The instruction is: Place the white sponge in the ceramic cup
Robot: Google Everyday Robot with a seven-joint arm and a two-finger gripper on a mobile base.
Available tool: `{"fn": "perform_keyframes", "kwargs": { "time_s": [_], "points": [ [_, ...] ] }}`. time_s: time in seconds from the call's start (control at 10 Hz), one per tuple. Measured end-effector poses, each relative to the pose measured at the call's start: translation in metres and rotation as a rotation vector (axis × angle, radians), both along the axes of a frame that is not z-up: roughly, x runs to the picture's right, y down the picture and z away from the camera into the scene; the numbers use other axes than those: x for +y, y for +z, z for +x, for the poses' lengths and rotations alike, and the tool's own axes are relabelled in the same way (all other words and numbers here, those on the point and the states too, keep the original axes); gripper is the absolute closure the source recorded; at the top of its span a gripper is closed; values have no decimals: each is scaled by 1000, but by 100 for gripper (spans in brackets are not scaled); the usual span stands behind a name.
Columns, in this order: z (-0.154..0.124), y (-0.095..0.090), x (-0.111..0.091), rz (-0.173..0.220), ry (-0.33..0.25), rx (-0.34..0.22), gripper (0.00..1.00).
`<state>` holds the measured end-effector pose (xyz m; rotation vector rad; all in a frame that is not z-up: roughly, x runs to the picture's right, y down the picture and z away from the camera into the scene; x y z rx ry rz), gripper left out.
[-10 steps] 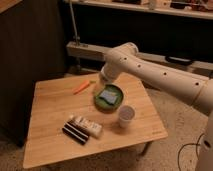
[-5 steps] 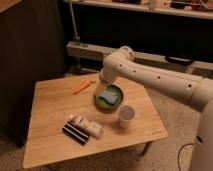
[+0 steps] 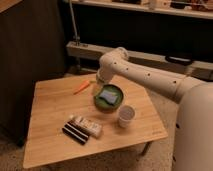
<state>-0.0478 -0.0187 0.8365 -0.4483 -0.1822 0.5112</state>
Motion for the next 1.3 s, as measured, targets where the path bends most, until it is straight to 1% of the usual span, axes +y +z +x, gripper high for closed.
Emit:
{"fn": "perform_keyframes", "kwargs": {
  "time_s": [0.2, 0.3, 0.6, 0.8, 1.0, 1.1, 1.2, 1.3],
  "points": [
    [2, 5, 14, -21, -7, 34, 20],
    [6, 13, 21, -33, 1, 52, 20],
    [28, 40, 23, -68, 46, 99, 20],
    [30, 59, 32, -111, 53, 112, 20],
    [33, 67, 36, -134, 61, 123, 20],
    [32, 72, 40, -142, 72, 128, 20],
    [33, 76, 42, -142, 88, 129, 20],
    [37, 80, 42, -134, 101, 132, 20]
  ]
}}
